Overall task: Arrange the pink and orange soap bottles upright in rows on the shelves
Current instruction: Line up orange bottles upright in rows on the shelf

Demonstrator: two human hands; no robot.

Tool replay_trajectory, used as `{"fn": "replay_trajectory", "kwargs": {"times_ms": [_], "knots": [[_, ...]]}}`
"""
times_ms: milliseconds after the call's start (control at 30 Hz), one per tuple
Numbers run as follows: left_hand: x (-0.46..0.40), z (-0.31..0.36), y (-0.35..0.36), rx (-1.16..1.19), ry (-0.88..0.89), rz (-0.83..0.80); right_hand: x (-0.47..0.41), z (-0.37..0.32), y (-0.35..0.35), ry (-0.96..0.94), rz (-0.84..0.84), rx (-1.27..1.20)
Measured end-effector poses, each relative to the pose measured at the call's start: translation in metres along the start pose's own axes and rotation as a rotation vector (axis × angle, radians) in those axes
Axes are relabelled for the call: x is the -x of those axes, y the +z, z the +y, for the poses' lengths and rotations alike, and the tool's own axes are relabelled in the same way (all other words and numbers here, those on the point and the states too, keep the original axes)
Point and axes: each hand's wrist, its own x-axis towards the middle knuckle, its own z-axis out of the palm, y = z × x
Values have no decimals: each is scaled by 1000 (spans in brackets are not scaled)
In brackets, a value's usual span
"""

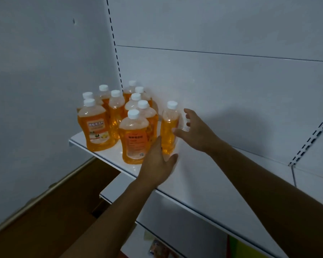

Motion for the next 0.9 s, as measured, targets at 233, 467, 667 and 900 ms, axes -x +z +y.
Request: {"fn": "replay_trajectory", "kwargs": {"times_ms": [233,467,667,900], "knots": [[-12,-10,16,28,47,76,-19,2,13,-71,-22,-189],[-17,-8,25,10,76,154,-17,24,-6,-27,40,-292],[-25,5,48,61,-20,26,9,48,-54,43,-63,-491],[-37,25,78,443,-20,-396,44,77,-106,132,-79,-631]]}}
